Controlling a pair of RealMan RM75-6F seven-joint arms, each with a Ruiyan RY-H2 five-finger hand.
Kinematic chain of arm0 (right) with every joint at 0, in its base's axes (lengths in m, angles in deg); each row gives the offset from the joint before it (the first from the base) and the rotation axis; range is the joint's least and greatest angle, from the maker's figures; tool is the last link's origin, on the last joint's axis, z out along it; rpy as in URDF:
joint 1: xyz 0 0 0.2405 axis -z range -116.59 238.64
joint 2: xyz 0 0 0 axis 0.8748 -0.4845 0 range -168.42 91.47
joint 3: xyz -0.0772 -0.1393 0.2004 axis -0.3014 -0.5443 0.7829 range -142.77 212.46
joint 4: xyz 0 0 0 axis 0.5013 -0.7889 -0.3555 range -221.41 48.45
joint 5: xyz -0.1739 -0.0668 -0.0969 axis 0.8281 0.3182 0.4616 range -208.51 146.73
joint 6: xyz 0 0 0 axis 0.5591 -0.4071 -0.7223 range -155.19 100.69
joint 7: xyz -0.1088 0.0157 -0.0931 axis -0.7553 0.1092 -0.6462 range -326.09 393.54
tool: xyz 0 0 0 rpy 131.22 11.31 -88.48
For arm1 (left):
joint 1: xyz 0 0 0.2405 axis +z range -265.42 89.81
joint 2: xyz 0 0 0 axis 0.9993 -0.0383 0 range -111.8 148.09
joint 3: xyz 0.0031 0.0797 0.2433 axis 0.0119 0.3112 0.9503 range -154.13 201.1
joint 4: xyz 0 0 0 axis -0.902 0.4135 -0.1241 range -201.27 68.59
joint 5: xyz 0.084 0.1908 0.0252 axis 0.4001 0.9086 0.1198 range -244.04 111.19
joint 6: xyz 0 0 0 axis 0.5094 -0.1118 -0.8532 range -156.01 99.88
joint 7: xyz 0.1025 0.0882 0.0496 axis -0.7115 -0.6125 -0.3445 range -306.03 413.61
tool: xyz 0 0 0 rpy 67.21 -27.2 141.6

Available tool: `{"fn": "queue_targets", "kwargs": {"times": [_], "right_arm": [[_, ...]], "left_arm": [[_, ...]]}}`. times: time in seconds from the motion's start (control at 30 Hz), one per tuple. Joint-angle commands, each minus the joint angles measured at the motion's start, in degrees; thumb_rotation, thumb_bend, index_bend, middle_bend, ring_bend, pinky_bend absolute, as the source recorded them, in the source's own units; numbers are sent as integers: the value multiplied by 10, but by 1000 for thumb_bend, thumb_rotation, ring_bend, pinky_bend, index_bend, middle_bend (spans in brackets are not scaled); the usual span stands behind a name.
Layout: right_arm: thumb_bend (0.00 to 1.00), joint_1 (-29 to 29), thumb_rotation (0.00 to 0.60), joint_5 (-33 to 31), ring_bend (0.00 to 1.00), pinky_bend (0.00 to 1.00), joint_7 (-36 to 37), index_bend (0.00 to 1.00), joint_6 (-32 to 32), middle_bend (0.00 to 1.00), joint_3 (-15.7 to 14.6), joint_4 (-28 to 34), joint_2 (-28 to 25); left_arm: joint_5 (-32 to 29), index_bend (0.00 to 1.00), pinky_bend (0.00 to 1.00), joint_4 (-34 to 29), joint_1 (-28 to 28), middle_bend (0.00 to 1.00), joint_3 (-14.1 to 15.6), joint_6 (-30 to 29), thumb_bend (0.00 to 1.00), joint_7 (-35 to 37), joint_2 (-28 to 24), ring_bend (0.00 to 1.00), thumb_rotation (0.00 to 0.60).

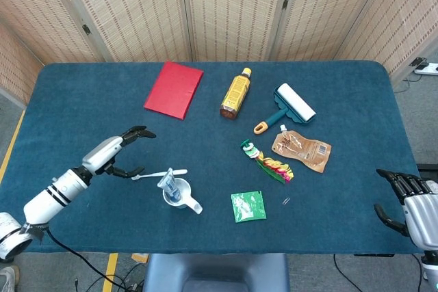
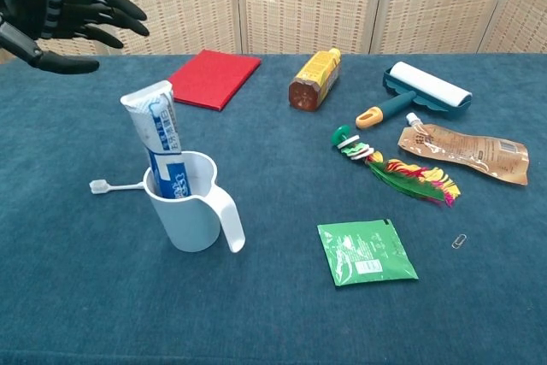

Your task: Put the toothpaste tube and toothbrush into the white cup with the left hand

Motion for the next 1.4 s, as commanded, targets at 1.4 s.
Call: {"fn": "queue_targets", "kwargs": {"times": [1.4], "right_arm": [[224, -7, 600, -14, 249, 264, 11, 193, 17, 287, 2, -15, 5]], "left_arm": [[-73, 338, 146, 160, -33, 194, -25, 186, 358, -347, 220, 48, 600]]}}
